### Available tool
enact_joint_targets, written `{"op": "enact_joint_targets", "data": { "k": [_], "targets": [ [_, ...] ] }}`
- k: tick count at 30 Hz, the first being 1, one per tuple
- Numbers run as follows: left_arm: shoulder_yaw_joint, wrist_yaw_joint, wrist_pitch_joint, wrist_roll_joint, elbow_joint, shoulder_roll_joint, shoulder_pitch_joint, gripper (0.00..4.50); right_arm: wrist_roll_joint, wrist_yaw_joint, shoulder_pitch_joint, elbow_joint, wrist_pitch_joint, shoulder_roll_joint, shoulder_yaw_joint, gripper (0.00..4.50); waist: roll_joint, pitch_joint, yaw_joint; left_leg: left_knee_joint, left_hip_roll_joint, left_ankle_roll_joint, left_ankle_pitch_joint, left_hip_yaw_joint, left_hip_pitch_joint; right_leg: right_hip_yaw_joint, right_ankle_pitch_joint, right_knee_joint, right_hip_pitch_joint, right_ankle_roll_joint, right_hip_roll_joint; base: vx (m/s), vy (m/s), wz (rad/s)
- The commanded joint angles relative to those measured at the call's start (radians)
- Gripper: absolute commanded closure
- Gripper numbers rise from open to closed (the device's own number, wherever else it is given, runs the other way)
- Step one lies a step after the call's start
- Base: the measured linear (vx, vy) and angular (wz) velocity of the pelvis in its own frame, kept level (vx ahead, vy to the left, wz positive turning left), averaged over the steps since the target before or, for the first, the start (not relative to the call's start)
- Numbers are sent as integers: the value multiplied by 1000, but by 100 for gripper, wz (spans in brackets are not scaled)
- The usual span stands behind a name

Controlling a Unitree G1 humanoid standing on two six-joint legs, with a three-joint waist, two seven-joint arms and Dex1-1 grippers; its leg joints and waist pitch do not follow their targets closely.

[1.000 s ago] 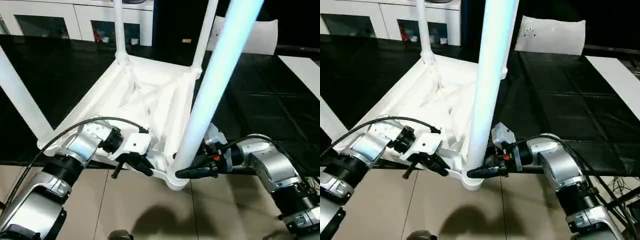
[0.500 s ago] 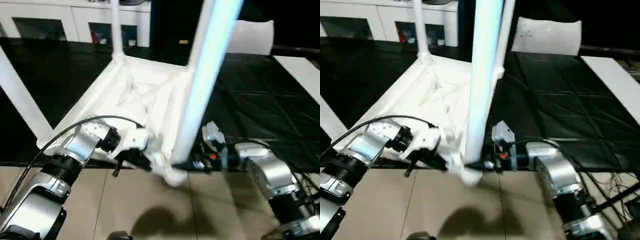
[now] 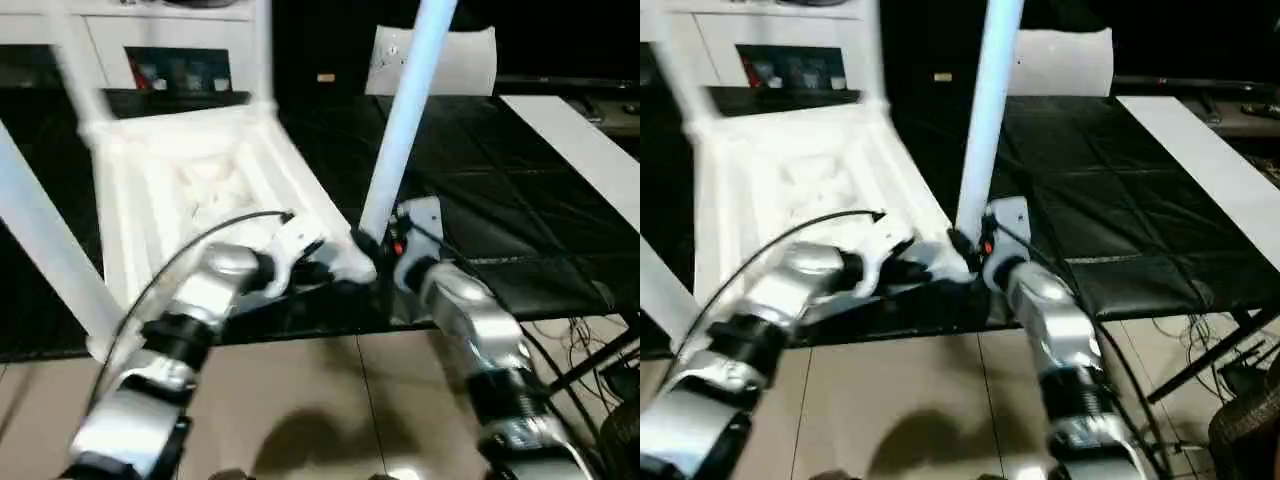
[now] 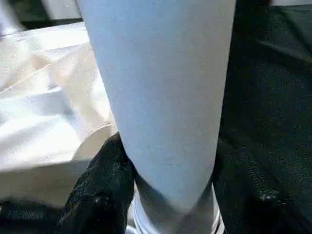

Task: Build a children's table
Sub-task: Rotate leg to tighten

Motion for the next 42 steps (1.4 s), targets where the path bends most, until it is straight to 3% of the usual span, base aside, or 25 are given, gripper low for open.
{"op": "enact_joint_targets", "data": {
  "k": [1,2,3,4,10,13,15,19,24,27,28,33,39,42],
  "targets": [
    [37,72,-22,-30,-21,-49,-41,450,25,23,9,36,16,65,63,222,4,-70,8,-60,60,50,-31,-23,-5,81,23,-66,62,-218,-89,0,0,0],
    [26,60,-27,-22,-24,-42,-40,450,18,35,12,31,0,62,73,222,4,-69,9,-59,60,67,-20,-22,-5,80,55,-63,63,-225,-88,0,0,0],
    [5,37,-40,-3,-33,-27,-33,450,25,45,19,19,-17,69,67,184,6,-68,9,-58,60,79,-26,-22,-5,80,59,-64,64,-226,-88,0,0,0],
    [-5,22,-43,6,-39,-18,-27,450,27,44,23,13,-20,72,59,181,5,-67,8,-59,61,82,-34,-21,-4,80,50,-66,63,-225,-88,0,0,0],
    [-43,-47,-63,21,-61,25,3,450,21,92,49,-29,-59,35,69,130,10,-62,7,-66,67,54,-107,-24,0,81,-57,-76,61,-203,-90,0,0,0],
    [-81,-104,-99,34,-63,72,22,450,36,170,87,-79,-75,-26,74,96,13,-62,10,-65,67,57,-100,-25,-2,82,-36,-73,62,-198,-89,0,0,0],
    [-90,-139,-124,35,-59,90,25,450,45,223,108,-107,-87,-60,75,78,9,-62,10,-65,67,60,-106,-22,0,82,-39,-75,61,-202,-89,0,0,0],
    [-138,-321,-273,31,-39,164,26,450,73,473,156,-183,-103,-215,117,46,12,-62,21,-62,67,75,-97,-23,-1,82,-36,-76,64,-191,-89,0,0,0],
    [-192,-421,-411,60,7,224,12,450,94,662,168,-205,-82,-332,166,2,11,-57,37,-66,71,62,-151,-22,5,81,-120,-84,56,-183,-90,0,0,0],
    [-210,-522,-445,42,9,243,13,450,102,752,158,-191,-94,-377,188,2,8,-58,46,-68,73,46,-158,-22,7,82,-145,-84,56,-182,-94,0,0,0],
    [-223,-601,-464,25,0,255,18,450,110,807,145,-178,-100,-397,200,2,6,-58,47,-67,73,47,-155,-22,7,82,-140,-84,57,-184,-94,0,0,0],
    [-263,-717,-515,21,-2,279,13,450,141,950,120,-160,-97,-436,237,19,5,-61,60,-63,75,65,-122,-19,5,79,-73,-72,57,-212,-92,0,0,0],
    [-285,-761,-583,40,29,278,-7,450,155,1068,91,-131,-84,-461,276,64,3,-61,78,-63,77,53,-128,-18,7,80,-117,-74,55,-199,-95,0,0,0],
    [-285,-773,-580,37,19,273,-6,450,155,1107,81,-122,-77,-464,291,86,2,-62,78,-63,76,48,-126,-19,5,79,-114,-73,56,-198,-95,0,0,0]
  ]
}}
